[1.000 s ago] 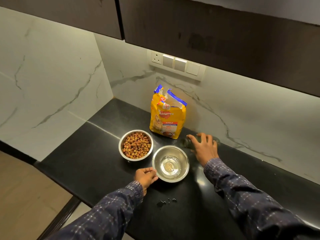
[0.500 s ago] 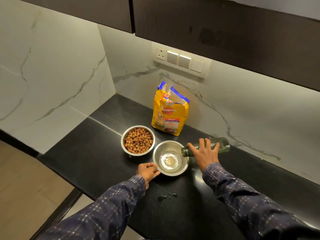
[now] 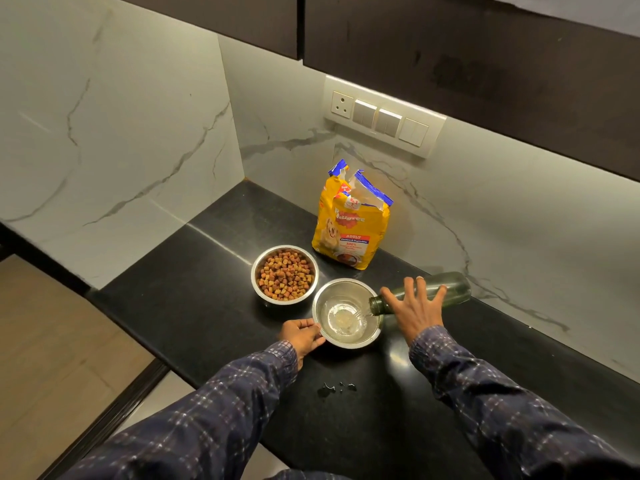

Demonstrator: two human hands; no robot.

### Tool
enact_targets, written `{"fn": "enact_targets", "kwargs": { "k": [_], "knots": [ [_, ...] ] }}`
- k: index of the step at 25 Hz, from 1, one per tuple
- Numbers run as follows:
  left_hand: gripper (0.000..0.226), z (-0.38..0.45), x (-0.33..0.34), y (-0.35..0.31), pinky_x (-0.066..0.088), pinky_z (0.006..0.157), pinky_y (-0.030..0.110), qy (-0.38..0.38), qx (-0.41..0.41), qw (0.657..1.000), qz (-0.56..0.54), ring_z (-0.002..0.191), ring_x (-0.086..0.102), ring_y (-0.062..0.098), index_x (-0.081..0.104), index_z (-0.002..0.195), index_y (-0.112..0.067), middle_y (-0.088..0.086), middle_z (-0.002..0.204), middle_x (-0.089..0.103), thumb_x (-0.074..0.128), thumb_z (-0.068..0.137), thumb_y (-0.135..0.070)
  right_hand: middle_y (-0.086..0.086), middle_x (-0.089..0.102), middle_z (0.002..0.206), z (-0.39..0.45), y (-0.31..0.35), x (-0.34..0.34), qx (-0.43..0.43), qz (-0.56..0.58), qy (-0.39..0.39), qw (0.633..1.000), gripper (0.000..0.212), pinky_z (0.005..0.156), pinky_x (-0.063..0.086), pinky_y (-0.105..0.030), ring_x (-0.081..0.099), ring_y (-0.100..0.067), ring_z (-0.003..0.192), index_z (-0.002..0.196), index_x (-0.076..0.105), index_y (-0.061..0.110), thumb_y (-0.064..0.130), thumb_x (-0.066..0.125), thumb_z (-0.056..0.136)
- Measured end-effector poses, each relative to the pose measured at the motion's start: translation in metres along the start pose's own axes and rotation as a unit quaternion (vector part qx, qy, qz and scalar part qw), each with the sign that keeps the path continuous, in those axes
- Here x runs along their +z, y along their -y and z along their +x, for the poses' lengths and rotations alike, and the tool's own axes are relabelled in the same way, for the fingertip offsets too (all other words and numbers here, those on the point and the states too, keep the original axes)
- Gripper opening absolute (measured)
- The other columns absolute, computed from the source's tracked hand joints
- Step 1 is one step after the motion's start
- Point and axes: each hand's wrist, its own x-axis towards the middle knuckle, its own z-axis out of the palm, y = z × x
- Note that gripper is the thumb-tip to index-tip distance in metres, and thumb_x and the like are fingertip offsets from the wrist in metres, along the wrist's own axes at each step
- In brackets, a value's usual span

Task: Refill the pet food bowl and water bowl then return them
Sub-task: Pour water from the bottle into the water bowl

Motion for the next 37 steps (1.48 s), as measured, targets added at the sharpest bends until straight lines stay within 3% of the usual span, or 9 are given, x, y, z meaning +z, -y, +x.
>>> {"fn": "enact_targets", "kwargs": {
  "k": [3,8,23,27,29,32,35,37],
  "knots": [
    [0.008,0.001,0.000,0.001,0.064,0.068,0.027,0.000,-0.001,1.000,0.002,0.090,0.073,0.020,0.067,0.105,-0.001,0.016,0.105,0.073,0.065,0.099,0.002,-0.022,0.018,0.166,0.000,-0.003,-0.001,-0.002,-0.011,-0.006,1.000,0.090,0.115,0.022,-0.081,0.017,-0.044,0.157,0.162,0.013,0.044,0.035,0.073,0.095],
    [0.025,0.004,-0.001,0.004,0.064,0.061,0.023,-0.008,0.012,1.000,0.005,0.094,0.074,0.022,0.066,0.121,0.005,0.021,0.118,0.073,0.067,0.097,0.001,-0.022,0.020,0.165,-0.001,-0.006,-0.005,-0.009,-0.027,-0.016,0.999,0.090,0.115,0.021,-0.082,0.017,-0.045,0.156,0.162,0.017,0.043,0.031,0.074,0.093],
    [0.024,-0.002,-0.002,0.002,0.064,0.065,0.025,-0.007,0.004,1.000,0.012,0.092,0.073,0.020,0.063,0.123,0.005,0.017,0.111,0.071,0.065,0.098,0.002,-0.027,0.023,0.164,-0.002,0.005,-0.018,-0.046,-0.116,-0.062,0.990,0.082,0.113,0.014,-0.085,0.019,-0.048,0.157,0.160,0.026,0.036,0.030,0.072,0.092],
    [0.025,-0.002,-0.002,0.002,0.064,0.063,0.024,-0.007,0.005,1.000,0.011,0.092,0.073,0.020,0.064,0.123,0.005,0.017,0.112,0.071,0.065,0.098,0.002,-0.027,0.027,0.161,0.001,0.014,-0.016,-0.057,-0.154,-0.041,0.986,0.077,0.108,-0.002,-0.086,0.022,-0.049,0.155,0.154,0.032,0.033,0.033,0.072,0.089],
    [0.025,-0.001,-0.001,0.002,0.064,0.061,0.023,-0.006,0.009,1.000,0.008,0.092,0.073,0.020,0.064,0.123,0.005,0.018,0.115,0.071,0.065,0.098,0.002,-0.027,0.025,0.162,0.001,0.018,-0.016,-0.045,-0.157,-0.032,0.986,0.077,0.109,0.000,-0.086,0.020,-0.049,0.156,0.156,0.030,0.033,0.034,0.071,0.090],
    [0.022,-0.002,-0.001,0.003,0.063,0.061,0.022,-0.004,0.008,1.000,0.005,0.091,0.073,0.019,0.065,0.120,0.004,0.017,0.112,0.072,0.065,0.098,0.002,-0.026,0.019,0.164,0.000,0.017,-0.018,-0.028,-0.096,-0.019,0.995,0.086,0.114,0.014,-0.084,0.016,-0.048,0.156,0.161,0.020,0.037,0.031,0.072,0.093],
    [0.013,0.000,-0.002,0.007,0.062,0.061,0.021,-0.006,0.012,1.000,0.009,0.091,0.073,0.018,0.067,0.110,-0.001,0.018,0.115,0.073,0.068,0.097,0.000,-0.021,0.027,0.158,0.002,0.005,-0.027,0.049,0.043,-0.012,0.998,0.100,0.115,0.028,-0.078,0.026,-0.042,0.151,0.161,0.020,0.043,0.029,0.084,0.084],
    [0.007,0.001,-0.003,0.008,0.062,0.061,0.022,-0.007,0.010,1.000,0.010,0.090,0.073,0.018,0.067,0.102,-0.006,0.017,0.111,0.073,0.069,0.097,-0.001,-0.018,0.037,0.153,0.008,-0.006,-0.025,0.103,0.168,-0.044,0.979,0.090,0.113,0.038,-0.073,0.035,-0.040,0.144,0.157,0.029,0.042,0.031,0.083,0.086]
  ]
}}
